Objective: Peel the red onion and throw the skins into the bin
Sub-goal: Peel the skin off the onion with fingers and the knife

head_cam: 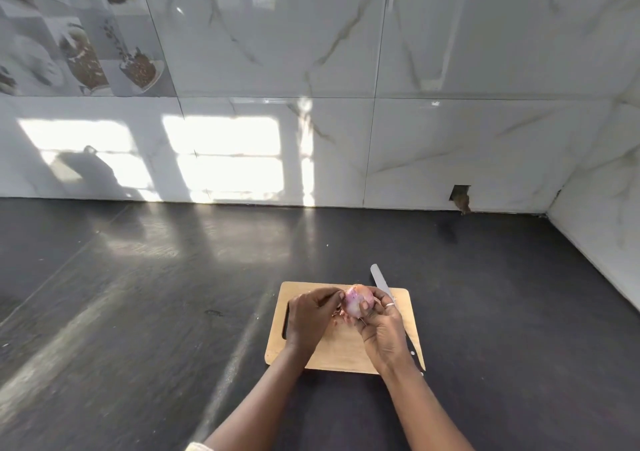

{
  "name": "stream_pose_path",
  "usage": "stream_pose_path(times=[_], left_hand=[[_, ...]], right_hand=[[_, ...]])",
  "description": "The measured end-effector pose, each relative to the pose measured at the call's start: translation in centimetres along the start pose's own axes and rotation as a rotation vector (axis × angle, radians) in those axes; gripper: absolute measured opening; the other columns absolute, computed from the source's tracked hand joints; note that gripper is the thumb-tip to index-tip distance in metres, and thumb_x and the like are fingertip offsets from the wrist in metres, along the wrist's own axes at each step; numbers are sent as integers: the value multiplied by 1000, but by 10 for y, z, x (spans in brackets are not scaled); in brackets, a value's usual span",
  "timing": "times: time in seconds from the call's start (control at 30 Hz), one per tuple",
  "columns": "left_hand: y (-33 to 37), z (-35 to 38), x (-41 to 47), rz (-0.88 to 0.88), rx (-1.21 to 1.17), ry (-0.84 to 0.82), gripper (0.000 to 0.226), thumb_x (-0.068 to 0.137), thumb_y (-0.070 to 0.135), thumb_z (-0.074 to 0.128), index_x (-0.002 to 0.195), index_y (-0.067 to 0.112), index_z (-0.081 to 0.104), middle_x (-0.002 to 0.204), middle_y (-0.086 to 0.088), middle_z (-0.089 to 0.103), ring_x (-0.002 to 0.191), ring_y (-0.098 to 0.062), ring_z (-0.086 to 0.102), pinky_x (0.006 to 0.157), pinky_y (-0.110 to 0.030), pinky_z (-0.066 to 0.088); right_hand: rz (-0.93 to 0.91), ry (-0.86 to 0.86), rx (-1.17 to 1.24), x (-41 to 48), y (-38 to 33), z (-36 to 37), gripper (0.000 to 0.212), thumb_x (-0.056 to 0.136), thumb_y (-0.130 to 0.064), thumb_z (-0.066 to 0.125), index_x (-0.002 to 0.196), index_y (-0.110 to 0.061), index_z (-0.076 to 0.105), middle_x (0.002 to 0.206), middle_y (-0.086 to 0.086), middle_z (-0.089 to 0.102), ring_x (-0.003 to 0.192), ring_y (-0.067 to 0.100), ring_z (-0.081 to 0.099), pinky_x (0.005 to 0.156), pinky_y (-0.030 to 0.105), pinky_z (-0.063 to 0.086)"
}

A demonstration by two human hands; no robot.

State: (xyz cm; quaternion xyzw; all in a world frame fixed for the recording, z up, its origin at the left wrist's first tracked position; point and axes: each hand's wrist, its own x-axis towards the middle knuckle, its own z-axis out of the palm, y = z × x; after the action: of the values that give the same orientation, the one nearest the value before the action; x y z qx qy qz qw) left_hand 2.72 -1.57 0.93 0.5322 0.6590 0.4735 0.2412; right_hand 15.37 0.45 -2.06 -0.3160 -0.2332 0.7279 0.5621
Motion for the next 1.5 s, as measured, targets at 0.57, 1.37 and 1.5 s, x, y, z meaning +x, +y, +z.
stream_pose_path(times=[0.57,1.37,1.5], left_hand=[[-7,-1,7,-165,149,2,14,82,27,64,81,17,73,77,-1,73,74,-17,66,70,-33,50],[4,3,5,-320,-398,-150,11,77,22,71,72,14,77,54,10,64,60,-8,52,66,-32,46],[7,4,5,-317,-351,-131,15,81,15,68,72,5,75,43,17,53,47,2,42,52,-19,35]], right_hand=[[64,14,173,-5,-4,7,40,63,-7,79,97,-3,58,103,21,63,87,32,68,80,45,54],[-28,31,17,-5,0,8,23,88,14,47,102,-2,53,103,19,60,87,29,65,64,31,59],[-30,43,22,-5,2,6,30,86,18,46,111,1,50,109,24,57,89,31,65,67,32,59]])
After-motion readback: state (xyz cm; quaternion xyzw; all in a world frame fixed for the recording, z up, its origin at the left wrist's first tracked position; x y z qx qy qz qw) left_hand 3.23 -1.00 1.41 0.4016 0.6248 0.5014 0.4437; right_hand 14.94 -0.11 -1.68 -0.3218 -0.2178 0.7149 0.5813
